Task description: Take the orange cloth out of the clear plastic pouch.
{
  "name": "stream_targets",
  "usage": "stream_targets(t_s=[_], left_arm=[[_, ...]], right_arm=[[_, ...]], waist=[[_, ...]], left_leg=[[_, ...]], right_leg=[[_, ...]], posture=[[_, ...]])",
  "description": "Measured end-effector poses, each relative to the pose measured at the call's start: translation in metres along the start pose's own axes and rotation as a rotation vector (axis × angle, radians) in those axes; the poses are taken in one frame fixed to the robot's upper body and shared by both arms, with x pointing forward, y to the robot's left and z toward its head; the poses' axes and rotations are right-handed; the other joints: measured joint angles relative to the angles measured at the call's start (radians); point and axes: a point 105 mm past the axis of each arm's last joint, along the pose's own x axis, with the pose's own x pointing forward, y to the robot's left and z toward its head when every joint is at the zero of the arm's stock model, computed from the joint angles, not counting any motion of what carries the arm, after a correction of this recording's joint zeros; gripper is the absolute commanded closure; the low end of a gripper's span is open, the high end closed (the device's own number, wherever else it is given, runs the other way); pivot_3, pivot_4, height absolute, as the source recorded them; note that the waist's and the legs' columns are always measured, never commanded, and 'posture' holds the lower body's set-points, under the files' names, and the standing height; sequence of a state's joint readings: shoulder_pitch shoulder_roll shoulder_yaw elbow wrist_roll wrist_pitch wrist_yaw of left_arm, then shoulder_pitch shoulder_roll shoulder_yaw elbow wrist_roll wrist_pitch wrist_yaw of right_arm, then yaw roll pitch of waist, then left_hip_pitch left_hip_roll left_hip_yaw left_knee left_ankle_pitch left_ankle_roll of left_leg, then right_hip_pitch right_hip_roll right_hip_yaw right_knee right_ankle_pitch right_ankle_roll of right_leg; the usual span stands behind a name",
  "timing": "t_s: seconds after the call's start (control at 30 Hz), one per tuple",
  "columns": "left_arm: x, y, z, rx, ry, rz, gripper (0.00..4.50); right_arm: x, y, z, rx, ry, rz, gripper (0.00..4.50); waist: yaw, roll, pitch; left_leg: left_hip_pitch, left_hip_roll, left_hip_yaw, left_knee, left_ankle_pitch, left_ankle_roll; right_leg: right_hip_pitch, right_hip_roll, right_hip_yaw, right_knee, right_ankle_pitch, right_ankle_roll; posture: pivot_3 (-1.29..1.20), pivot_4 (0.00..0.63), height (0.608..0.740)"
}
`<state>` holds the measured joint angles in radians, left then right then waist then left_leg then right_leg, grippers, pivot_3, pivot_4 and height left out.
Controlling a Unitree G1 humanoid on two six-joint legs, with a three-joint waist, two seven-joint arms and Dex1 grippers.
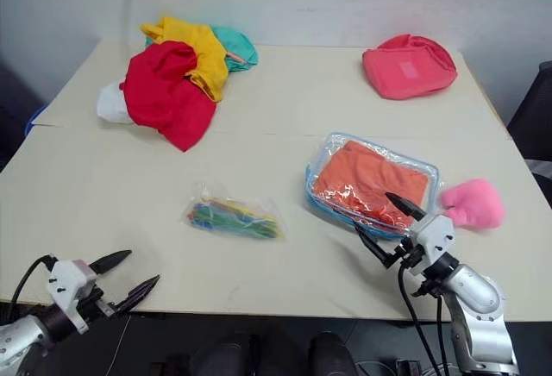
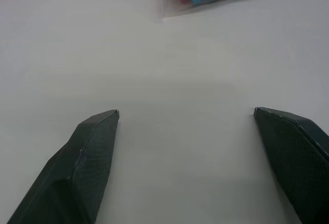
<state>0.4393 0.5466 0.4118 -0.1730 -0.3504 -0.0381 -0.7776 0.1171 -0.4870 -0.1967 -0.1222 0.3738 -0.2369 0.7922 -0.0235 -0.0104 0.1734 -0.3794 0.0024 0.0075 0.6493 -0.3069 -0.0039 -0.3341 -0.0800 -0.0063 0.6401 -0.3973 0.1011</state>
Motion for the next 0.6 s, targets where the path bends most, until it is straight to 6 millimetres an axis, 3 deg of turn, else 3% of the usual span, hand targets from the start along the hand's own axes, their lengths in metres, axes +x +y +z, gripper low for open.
stream_targets(t_s=[0.13, 0.3, 0.6], left_arm=[[0.006, 0.004, 0.007, 0.007, -0.024, 0.009, 0.07], [0.005, 0.002, 0.014, -0.110, -0.053, -0.083, 0.07], [0.003, 0.002, 0.029, 0.014, -0.079, -0.212, 0.07]], right_arm=[[-0.010, 0.013, -0.011, 0.036, 0.045, 0.041, 0.00], [-0.010, 0.019, -0.013, 0.043, 0.050, 0.076, 0.00], [-0.009, 0.024, -0.011, 0.045, 0.046, 0.142, 0.00]], waist=[[-0.002, 0.000, 0.000], [-0.011, 0.000, 0.000], [-0.002, 0.001, 0.000]], left_leg=[[0.000, 0.000, 0.000, 0.000, 0.000, 0.000], [0.010, 0.002, 0.000, -0.003, -0.002, 0.002], [0.010, 0.001, -0.001, -0.002, -0.002, 0.001]], right_leg=[[0.001, 0.000, 0.000, 0.000, 0.000, 0.000], [0.009, 0.001, 0.000, -0.003, -0.001, -0.001], [0.011, 0.000, -0.001, -0.005, -0.001, -0.002]], posture=[[0.00, 0.150, 0.740], [0.00, 0.150, 0.740], [0.00, 0.150, 0.740]])
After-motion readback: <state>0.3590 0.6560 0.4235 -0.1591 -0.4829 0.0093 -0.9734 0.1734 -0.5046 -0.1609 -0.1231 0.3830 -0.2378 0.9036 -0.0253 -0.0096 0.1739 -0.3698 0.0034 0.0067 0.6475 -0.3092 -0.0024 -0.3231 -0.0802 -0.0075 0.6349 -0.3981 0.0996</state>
